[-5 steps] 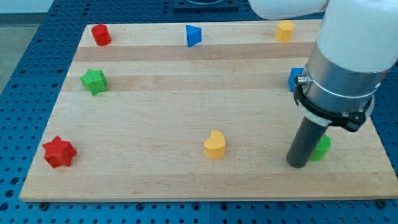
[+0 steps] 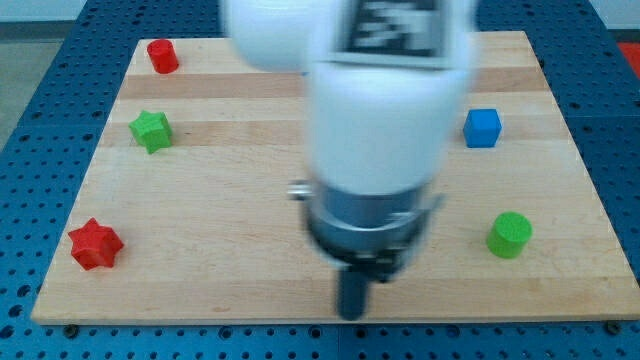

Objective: Move the heart towards the green circle

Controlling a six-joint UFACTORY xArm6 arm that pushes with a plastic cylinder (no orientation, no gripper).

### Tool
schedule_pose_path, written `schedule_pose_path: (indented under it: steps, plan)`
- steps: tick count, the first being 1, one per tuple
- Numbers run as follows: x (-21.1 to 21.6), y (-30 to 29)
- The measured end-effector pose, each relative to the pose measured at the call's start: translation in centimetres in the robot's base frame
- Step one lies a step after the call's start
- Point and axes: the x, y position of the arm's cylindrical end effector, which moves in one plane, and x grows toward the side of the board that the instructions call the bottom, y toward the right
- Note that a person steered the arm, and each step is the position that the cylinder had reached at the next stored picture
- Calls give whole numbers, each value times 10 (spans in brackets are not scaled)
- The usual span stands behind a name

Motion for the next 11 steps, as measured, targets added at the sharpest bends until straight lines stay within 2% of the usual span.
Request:
schedule_pose_path:
  steps: [1,2,4,5,6,7,8,10,11]
  plan:
    - [-21,-58]
    - [-50,-66]
    - [-52,48]
    - [-45,42]
    - [-39,-13]
    - [-67,-23]
    - [-90,-7]
    - [-91,104]
    - [-90,104]
